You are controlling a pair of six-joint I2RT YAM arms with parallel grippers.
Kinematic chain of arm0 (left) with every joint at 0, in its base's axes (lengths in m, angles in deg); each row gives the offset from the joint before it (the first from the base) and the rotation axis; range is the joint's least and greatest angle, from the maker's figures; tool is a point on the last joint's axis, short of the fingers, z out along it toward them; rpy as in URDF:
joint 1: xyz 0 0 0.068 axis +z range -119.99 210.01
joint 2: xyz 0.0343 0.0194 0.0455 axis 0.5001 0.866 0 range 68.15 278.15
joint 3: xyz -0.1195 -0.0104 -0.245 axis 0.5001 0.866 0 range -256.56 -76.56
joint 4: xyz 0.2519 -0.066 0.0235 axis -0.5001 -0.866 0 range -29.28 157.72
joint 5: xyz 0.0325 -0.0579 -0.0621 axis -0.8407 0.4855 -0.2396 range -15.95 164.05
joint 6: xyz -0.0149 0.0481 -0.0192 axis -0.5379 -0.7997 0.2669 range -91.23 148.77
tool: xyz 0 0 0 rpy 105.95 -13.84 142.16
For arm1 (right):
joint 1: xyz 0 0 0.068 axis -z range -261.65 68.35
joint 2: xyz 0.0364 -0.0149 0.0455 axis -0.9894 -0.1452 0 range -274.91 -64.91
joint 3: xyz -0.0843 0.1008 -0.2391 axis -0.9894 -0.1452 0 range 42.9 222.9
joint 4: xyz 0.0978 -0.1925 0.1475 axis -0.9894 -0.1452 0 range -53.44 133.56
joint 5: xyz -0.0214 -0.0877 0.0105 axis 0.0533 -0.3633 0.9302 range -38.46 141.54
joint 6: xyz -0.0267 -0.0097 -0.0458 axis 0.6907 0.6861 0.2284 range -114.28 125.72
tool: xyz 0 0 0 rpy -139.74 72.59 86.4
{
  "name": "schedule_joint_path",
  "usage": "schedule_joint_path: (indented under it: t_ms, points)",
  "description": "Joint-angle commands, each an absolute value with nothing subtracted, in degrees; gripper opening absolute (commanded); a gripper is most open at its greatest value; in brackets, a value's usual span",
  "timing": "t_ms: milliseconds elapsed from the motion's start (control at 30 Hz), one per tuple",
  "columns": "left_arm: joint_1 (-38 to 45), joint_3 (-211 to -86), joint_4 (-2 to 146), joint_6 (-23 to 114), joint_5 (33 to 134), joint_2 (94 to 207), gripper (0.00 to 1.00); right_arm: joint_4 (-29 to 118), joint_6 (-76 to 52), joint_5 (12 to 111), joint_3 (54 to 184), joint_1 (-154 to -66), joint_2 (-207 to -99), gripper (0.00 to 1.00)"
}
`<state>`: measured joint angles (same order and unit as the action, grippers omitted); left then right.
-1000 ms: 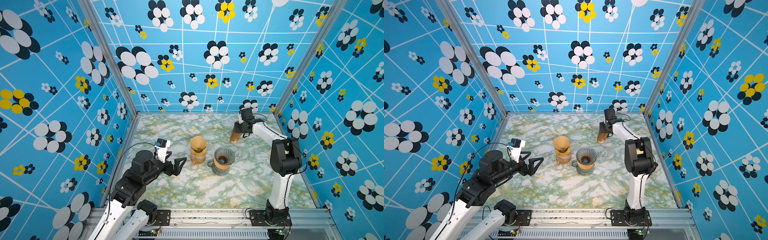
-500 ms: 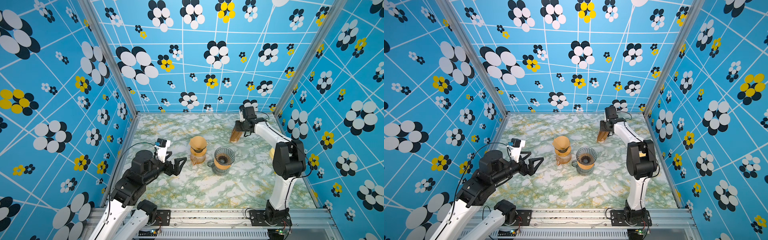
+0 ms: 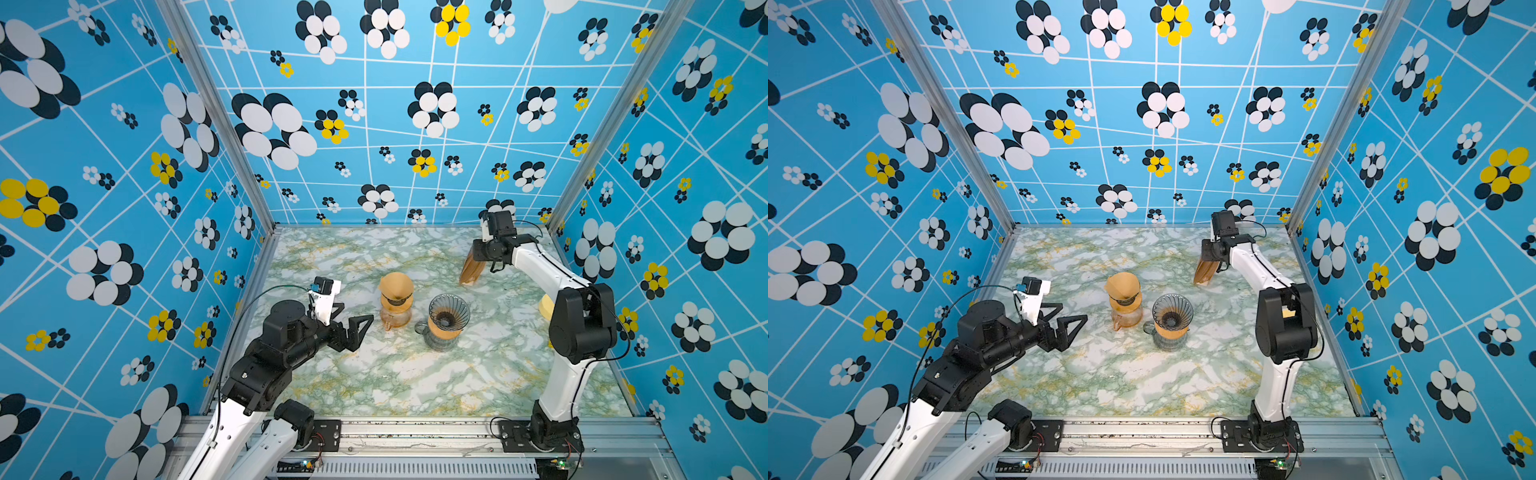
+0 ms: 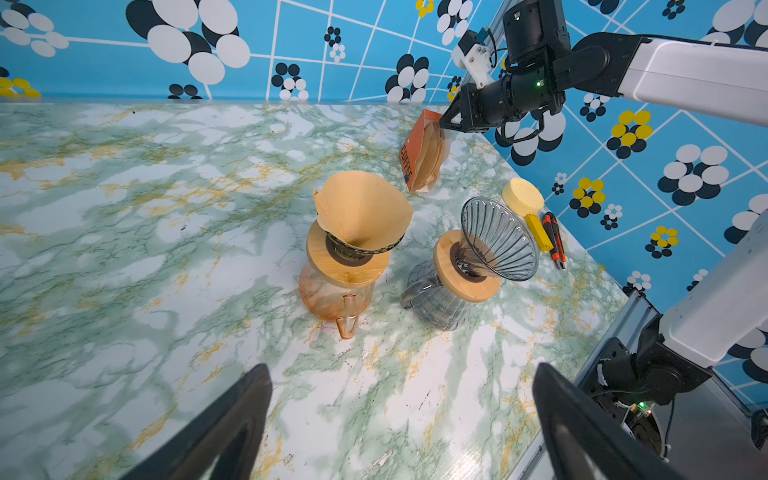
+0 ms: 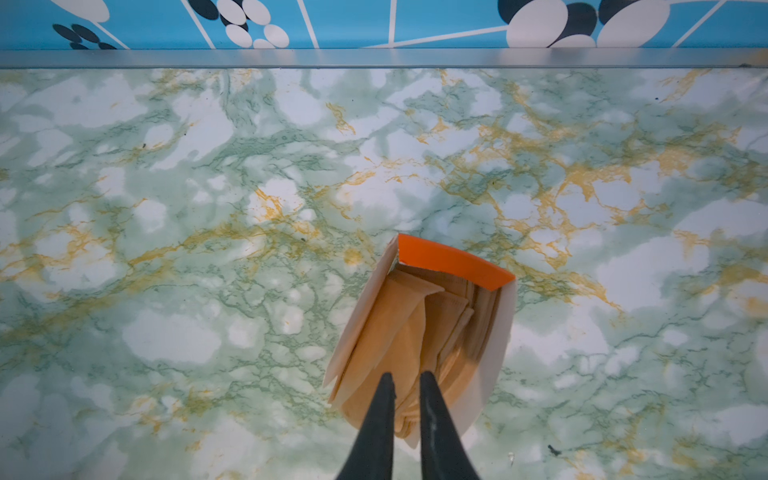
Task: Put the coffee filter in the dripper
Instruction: 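Lower the right gripper into the filter pack and pinch one paper filter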
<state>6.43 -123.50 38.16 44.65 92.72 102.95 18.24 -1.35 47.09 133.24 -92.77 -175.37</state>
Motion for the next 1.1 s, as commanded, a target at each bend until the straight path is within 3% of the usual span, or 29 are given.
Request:
schedule_joint_path:
  t_ms: [0, 1067]
  points:
    - [7.1, -122.7, 39.3, 45.3, 93.3, 102.8, 0.99, 16.2, -1.7, 46.2, 134.1, -92.9, -177.3, 0.15]
    - [7.3, -122.7, 39.3, 45.5, 93.2, 102.5, 0.99, 15.5, -2.4, 46.6, 137.3, -92.3, -181.6, 0.15]
